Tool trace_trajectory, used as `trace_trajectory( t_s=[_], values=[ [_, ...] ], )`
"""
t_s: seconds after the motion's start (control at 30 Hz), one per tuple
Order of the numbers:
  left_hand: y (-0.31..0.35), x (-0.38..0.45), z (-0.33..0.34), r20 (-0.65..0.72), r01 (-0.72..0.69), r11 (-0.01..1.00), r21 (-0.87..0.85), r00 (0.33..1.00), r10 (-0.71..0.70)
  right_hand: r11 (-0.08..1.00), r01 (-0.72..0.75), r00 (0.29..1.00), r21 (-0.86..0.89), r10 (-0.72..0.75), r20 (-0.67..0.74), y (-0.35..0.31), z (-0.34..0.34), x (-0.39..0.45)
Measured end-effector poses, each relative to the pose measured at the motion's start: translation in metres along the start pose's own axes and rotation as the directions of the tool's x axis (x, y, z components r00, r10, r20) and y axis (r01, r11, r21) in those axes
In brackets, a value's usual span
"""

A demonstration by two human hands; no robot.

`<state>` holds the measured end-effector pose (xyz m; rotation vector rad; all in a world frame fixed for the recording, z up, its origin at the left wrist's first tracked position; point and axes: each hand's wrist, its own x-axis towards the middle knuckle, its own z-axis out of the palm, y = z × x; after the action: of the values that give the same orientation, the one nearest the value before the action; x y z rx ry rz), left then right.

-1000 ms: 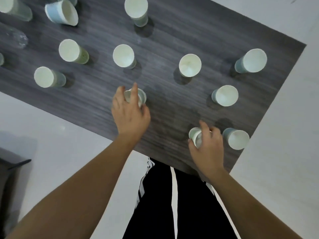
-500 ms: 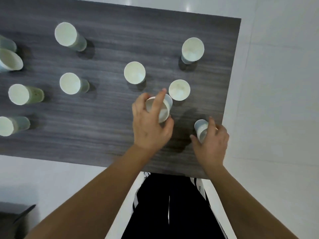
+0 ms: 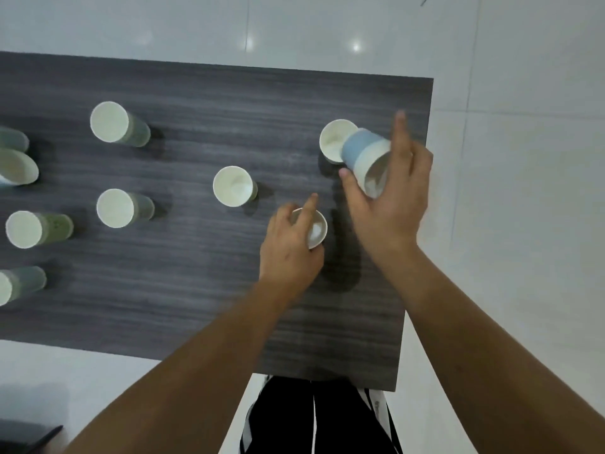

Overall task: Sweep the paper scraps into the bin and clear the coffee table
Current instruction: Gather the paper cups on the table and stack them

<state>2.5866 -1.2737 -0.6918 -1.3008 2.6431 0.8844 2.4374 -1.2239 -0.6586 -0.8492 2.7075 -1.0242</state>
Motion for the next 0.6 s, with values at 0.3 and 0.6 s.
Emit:
trace_trajectory(
  t_s=[0.3,0.6],
  values=[
    [-0.019,0.017,-0.071,-0.589,0.107,0.988,-0.114,0.793,-0.153,0.967,0.149,0.864,-0.205,-0.027,0.503,0.007,0.064,0.050],
    [-0.083,0.030,-0.049,-0.116,0.255,0.956,-0.145,0.955,-0.272,0.954,0.190,0.813,-0.231,-0.022,0.581,0.025,0.037,-0.033]
  ],
)
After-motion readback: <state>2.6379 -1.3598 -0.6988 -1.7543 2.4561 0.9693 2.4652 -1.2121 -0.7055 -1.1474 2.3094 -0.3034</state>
